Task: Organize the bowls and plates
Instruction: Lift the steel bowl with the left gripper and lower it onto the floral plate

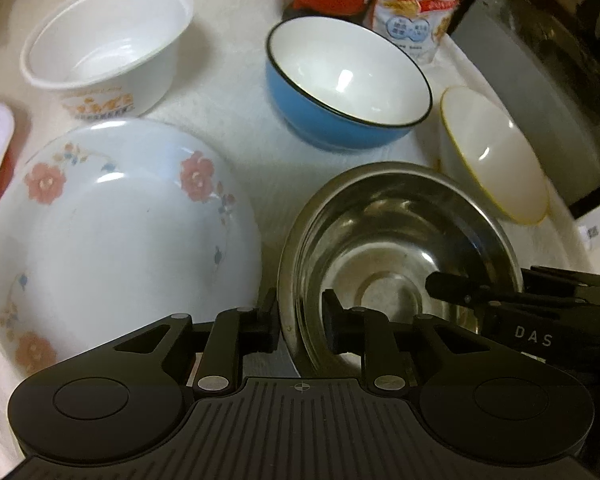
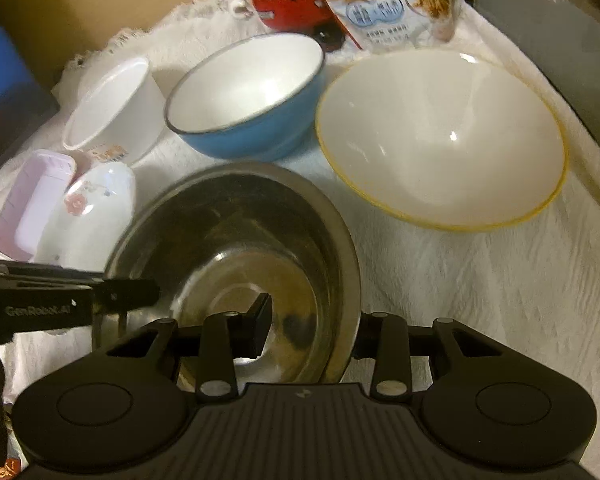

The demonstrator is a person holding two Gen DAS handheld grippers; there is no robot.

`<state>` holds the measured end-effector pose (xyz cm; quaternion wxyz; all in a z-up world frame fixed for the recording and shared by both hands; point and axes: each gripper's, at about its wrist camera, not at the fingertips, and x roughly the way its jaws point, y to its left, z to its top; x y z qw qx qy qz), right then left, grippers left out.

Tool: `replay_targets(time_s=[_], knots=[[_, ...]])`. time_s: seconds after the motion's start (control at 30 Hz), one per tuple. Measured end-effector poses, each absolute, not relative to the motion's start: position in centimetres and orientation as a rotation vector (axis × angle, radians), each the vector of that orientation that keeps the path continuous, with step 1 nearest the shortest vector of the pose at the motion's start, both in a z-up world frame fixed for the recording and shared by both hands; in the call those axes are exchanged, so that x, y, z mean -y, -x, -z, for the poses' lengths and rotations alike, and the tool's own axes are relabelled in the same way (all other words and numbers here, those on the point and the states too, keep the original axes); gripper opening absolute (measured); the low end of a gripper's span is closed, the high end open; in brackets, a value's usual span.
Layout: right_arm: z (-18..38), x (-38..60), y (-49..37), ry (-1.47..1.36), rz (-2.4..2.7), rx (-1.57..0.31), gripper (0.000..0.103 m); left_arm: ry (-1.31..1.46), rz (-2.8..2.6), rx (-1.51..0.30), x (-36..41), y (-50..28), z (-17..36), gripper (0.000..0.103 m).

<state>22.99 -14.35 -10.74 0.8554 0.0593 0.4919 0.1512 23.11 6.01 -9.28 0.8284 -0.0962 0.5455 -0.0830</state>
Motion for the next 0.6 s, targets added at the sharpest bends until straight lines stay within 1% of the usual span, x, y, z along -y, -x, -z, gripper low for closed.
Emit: replay_targets(time_s=[0.3, 0.47, 0.6], knots=[[6.0, 10.1, -23.7, -0.095, -0.463, -0.935, 0.038, 0.335, 0.095, -1.042, -11.5, -21.3, 4.6, 0.024], [6.1, 5.2, -25.3, -0.058, -0.542, -0.933, 0.038, 0.375, -0.008, -1.006, -15.4, -20.4, 3.8, 0.024], [6.8, 1.2, -26.2, -0.012, -0.612, -0.959, 0.038, 0.404, -0.090, -0.997, -18.5, -19.6, 4.4, 0.024]])
